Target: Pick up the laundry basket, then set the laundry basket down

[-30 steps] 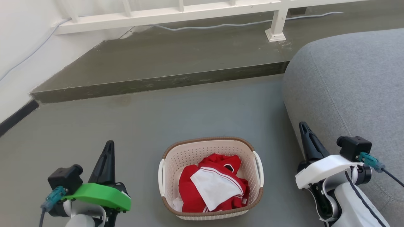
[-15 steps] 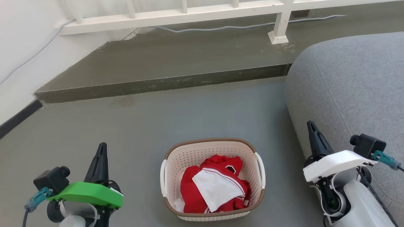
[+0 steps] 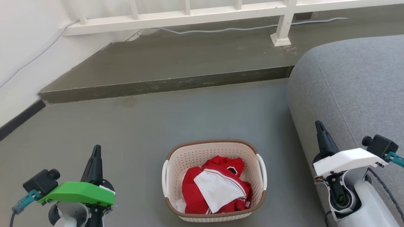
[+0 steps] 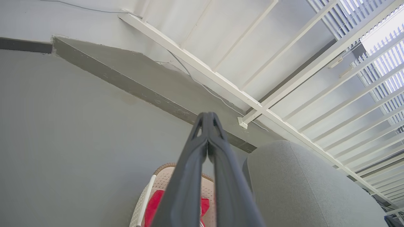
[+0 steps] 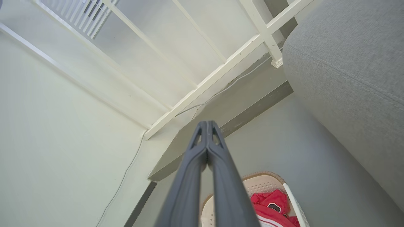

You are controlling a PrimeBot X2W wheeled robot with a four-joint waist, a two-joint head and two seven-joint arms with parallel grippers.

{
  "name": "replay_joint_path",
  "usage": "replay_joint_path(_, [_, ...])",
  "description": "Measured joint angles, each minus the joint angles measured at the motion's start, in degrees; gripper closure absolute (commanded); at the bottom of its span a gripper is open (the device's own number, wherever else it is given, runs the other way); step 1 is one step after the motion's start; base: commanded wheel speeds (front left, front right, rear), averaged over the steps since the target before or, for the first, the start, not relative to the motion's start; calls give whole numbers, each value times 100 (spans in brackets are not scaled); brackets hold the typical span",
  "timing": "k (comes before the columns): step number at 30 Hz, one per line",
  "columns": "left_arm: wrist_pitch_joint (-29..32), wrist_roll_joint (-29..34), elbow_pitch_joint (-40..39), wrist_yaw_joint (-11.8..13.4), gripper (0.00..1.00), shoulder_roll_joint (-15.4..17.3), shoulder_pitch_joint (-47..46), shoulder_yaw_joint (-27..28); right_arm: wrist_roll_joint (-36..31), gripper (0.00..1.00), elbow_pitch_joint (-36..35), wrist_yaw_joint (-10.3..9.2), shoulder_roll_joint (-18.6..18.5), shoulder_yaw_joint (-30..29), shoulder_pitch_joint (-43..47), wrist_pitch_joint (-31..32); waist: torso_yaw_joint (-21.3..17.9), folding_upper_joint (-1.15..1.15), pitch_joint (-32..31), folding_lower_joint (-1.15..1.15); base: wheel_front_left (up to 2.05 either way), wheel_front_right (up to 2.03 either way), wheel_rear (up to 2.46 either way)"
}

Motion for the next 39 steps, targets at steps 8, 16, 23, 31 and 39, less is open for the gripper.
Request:
replay_joint_path(8, [153,-549,14,0,100,0,0,86,566,100,-19,53,33,-189,26,177,32,0,-23,0,0,0,0])
replay_joint_path(16, [347,-1172,29,0,100,0,0,224,1178,100,-35,102,82,-400,28,357,68,0,-48,0,0,0,0])
replay_joint_path(23, [505,-1693,47,-1,100,0,0,307,1730,100,-60,134,121,-589,31,508,99,0,-71,0,0,0,0])
replay_joint_path(31, [653,-2256,71,-2,100,0,-1,423,2290,100,-85,180,151,-777,44,680,131,0,-93,0,0,0,0])
replay_joint_path(39, [812,-2774,92,-7,100,0,-1,519,2824,100,-107,248,172,-964,74,829,163,0,-115,0,0,0,0])
